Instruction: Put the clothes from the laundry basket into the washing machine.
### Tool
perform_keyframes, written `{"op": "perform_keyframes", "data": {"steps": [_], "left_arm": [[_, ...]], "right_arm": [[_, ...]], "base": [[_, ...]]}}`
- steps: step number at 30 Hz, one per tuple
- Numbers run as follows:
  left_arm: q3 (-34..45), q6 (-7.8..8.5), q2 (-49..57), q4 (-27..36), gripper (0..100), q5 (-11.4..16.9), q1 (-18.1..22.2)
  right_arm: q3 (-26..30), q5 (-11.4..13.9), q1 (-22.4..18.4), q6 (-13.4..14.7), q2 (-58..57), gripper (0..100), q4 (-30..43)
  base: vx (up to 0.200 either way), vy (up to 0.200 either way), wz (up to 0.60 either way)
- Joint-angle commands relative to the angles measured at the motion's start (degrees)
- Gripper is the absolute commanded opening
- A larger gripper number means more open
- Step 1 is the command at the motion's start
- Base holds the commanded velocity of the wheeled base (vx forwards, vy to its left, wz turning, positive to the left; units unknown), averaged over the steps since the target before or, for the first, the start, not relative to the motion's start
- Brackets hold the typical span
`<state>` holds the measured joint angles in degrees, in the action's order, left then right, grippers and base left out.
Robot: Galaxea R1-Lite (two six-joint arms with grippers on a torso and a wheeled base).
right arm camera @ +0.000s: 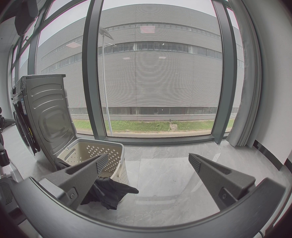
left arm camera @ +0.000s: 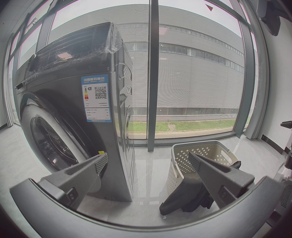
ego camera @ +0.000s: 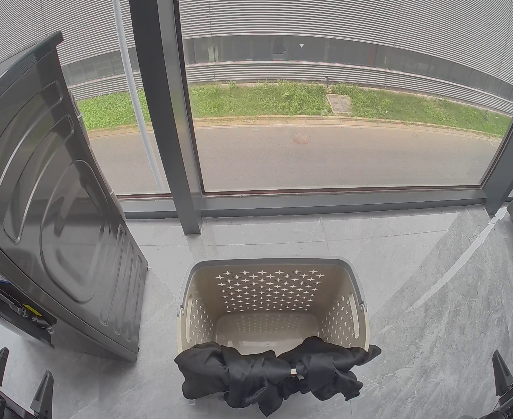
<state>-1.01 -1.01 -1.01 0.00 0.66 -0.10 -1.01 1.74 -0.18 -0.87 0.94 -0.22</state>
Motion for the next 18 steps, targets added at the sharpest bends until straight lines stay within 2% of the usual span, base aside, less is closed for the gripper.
{"op": "perform_keyframes", "data": {"steps": [1,3,12,18], "left_arm": [[1.01,0.05,0.92,0.0,100,-0.13,0.01],[1.01,-0.04,0.92,0.0,100,-0.13,0.01],[1.01,-0.04,0.92,0.0,100,-0.04,0.01],[1.01,-0.04,0.92,0.0,100,-0.04,0.01]], "right_arm": [[1.01,0.01,0.01,-0.01,-0.06,100,-0.04],[1.01,0.01,0.01,-0.01,-0.06,100,-0.04],[1.01,0.01,0.01,-0.01,-0.06,100,-0.04],[1.01,0.01,0.01,-0.01,-0.06,100,-0.04]], "base": [[0.0,0.0,0.0],[0.0,0.0,0.0],[0.2,0.0,0.0],[0.0,0.0,0.0]]}}
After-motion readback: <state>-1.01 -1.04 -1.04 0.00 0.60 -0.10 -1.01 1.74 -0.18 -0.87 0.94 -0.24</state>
